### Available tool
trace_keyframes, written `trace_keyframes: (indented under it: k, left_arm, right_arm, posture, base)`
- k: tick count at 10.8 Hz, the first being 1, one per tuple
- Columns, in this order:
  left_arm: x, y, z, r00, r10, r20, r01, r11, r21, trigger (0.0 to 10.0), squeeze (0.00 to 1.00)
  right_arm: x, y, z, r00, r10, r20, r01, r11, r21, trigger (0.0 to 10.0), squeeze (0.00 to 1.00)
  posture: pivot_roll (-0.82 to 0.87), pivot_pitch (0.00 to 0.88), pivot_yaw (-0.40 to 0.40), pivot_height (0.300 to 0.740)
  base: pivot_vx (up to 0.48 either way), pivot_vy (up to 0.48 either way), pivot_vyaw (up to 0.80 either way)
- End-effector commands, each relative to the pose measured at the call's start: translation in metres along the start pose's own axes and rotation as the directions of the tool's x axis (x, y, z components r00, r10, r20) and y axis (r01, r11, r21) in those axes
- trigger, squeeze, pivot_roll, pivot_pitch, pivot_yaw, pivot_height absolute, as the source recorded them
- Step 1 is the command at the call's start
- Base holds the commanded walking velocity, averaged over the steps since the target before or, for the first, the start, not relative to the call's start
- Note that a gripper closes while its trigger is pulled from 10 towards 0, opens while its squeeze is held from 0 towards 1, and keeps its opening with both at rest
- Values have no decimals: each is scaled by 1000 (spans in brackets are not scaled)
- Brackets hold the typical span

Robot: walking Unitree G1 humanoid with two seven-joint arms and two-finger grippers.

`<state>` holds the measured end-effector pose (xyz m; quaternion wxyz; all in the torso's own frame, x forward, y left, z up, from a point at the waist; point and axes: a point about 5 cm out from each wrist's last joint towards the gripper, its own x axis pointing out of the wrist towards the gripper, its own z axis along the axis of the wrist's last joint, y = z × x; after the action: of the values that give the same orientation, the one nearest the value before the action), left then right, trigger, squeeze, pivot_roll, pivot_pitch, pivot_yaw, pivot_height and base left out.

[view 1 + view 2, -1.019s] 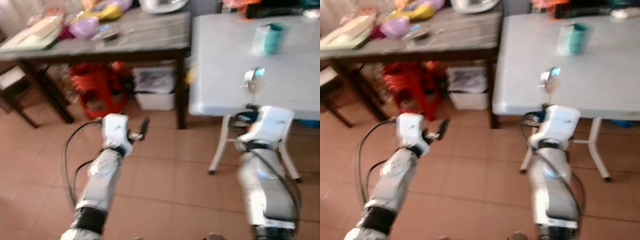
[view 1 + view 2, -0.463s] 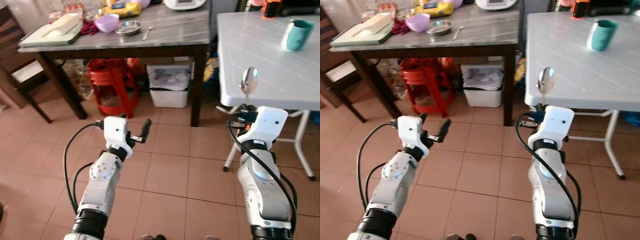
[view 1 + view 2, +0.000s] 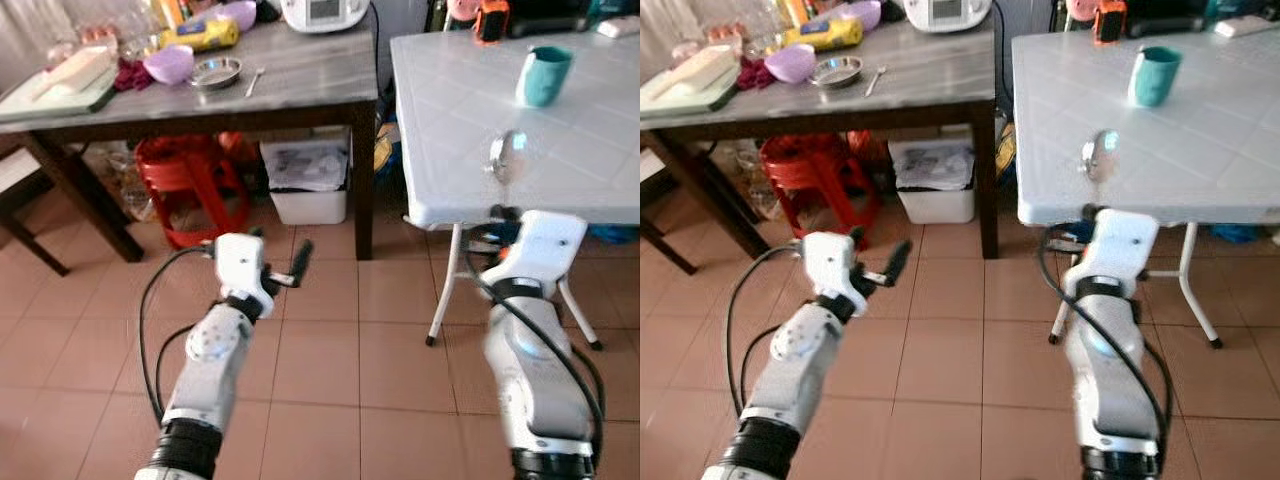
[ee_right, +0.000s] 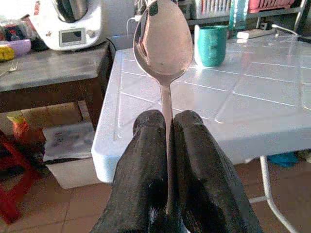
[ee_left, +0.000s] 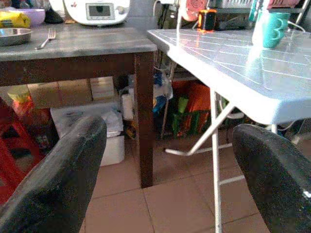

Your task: Setting the table

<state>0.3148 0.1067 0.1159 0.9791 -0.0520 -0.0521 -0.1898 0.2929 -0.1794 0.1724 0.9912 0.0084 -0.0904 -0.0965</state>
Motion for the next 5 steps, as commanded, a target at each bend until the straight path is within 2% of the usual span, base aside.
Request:
trace_keyframes:
  k: [1,5]
  left_arm:
    - [-4,12,2,999,34,2,-34,999,10,10000,0]
    - [-3,12,1,999,32,-1,-32,999,10,10000,0]
  right_arm:
    - [-1,11,0,999,39,5,-39,999,14,10000,0]
    - [0,12,2,999,46,14,-45,999,-14,10000,0]
  posture:
    - [-144,86,125,740]
    - [-146,84,129,740]
  base:
    - [368,0,0]
    - [382,0,0]
